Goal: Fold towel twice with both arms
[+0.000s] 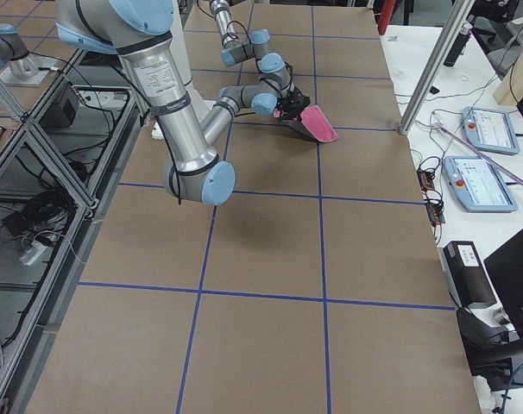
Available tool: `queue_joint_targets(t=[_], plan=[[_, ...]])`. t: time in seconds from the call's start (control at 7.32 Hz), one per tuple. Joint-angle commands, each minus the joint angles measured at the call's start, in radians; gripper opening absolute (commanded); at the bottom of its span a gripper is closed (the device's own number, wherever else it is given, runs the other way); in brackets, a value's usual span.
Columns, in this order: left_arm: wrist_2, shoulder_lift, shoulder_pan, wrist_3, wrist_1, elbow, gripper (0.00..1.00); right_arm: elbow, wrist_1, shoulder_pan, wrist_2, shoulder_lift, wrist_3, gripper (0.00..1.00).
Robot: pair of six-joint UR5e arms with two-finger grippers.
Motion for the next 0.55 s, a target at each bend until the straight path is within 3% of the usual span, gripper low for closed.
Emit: queue_joint_targets(t=[0.0,0.41], plan=[[-0.009,0.000,0.003,0.002,0.000,-0.001,0.41,-0.001,0.001,0.000,0.000,0.000,0.000,0.00],[-0.009,0.002,0.001,0.028,-0.001,-0.001,0.24,0.001,0.001,0.000,0.000,0.000,0.000,0.00]])
